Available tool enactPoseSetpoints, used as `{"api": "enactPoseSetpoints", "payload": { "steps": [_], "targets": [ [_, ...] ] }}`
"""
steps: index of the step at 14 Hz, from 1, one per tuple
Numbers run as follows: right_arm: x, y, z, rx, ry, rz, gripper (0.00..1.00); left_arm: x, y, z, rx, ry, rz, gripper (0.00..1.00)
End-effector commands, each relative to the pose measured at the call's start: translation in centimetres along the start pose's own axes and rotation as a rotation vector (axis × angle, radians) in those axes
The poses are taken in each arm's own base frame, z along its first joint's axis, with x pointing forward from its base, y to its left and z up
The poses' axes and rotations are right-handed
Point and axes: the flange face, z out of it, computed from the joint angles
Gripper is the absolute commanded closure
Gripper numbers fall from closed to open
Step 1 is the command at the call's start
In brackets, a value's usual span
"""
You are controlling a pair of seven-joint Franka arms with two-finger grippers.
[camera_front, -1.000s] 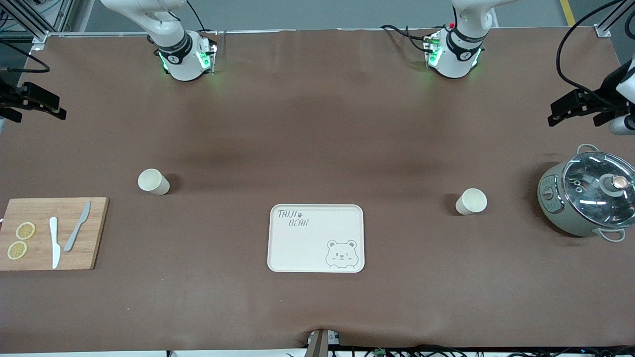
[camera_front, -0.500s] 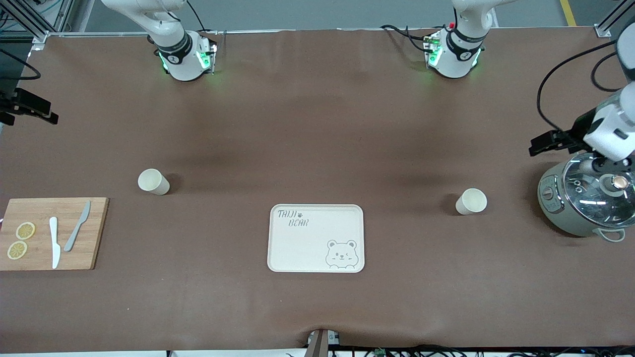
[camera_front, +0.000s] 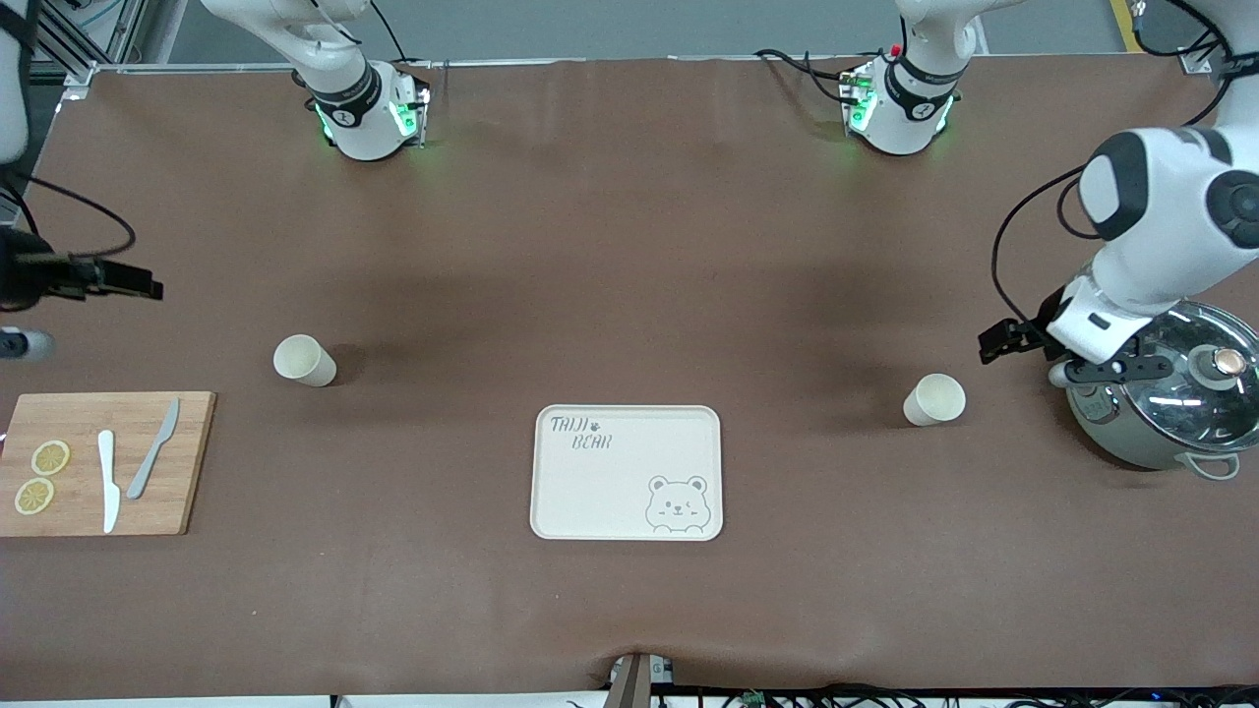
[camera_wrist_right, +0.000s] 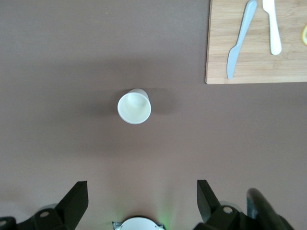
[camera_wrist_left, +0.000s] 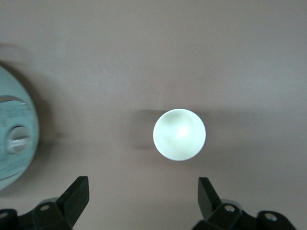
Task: Place white IKEA cup upright on tray with both arms
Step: 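Lower the left gripper and the right gripper toward the white paper cups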
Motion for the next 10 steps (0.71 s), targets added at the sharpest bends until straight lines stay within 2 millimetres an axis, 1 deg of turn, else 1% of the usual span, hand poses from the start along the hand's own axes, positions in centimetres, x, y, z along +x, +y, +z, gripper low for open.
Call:
{"api": "enactPoseSetpoints", "payload": {
  "steps": [1, 2, 4, 5, 6, 8, 9, 10],
  "targets": [
    [1.3, 0.7, 1.4, -0.007, -0.004, 0.011, 0.00, 0.4, -0.2, 3.9, -0.009, 0.002, -0.010, 0.02],
    [2.0, 0.8, 2.9, -0.007, -0.020, 0.013, 0.00, 0.5, -0.4, 5.1, -0.016, 0.003, -0.015, 0.08],
    [2.5, 1.6, 6.5, 0.002, -0.024, 0.028, 0.00, 0.8, -0.4, 7.3, -0.031, 0.000, -0.019, 0.14],
    [2.4, 1.8, 8.8, 0.005, -0.031, 0.032, 0.00, 1.0, -0.6, 8.0, -0.036, 0.011, -0.023, 0.17],
    [2.3, 2.0, 10.9, 0.007, -0.042, 0.037, 0.00, 1.2, -0.5, 8.5, -0.042, 0.008, -0.026, 0.24],
    [2.3, 2.9, 13.8, 0.011, -0.039, 0.056, 0.00, 1.6, -0.6, 9.3, -0.052, 0.001, -0.034, 0.37],
    [2.3, 2.6, 15.2, 0.009, -0.033, 0.052, 0.00, 1.7, -0.7, 9.6, -0.054, -0.001, -0.034, 0.45],
    [2.0, 2.7, 17.3, 0.011, -0.048, 0.054, 0.00, 1.9, -0.8, 9.8, -0.056, -0.003, -0.035, 0.52]
  ]
}}
